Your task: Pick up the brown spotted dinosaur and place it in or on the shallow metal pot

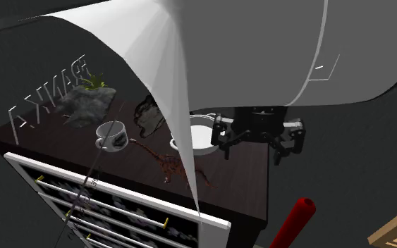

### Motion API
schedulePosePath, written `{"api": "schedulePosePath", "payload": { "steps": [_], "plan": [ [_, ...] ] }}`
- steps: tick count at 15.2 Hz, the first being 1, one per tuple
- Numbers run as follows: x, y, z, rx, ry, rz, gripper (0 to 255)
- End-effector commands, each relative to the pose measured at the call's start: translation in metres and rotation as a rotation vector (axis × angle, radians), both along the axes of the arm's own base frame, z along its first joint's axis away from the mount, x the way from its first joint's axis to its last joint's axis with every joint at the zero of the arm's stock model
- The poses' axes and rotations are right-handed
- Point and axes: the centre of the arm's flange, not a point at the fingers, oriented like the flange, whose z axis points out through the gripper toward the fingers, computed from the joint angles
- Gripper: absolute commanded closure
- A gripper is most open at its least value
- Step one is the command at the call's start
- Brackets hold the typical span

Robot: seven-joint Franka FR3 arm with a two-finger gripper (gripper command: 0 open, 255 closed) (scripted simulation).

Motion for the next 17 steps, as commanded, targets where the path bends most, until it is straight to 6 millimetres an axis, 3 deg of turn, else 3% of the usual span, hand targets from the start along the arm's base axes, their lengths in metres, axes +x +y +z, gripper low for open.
{"api": "schedulePosePath", "payload": {
  "steps": [1,9,17],
  "plan": [
    [0.000,0.000,0.000,0.000,0.000,0.000,0],
    [0.066,0.052,-0.048,-0.007,-0.016,0.386,0],
    [0.108,0.126,-0.096,-0.014,-0.032,0.773,0]
  ]
}}
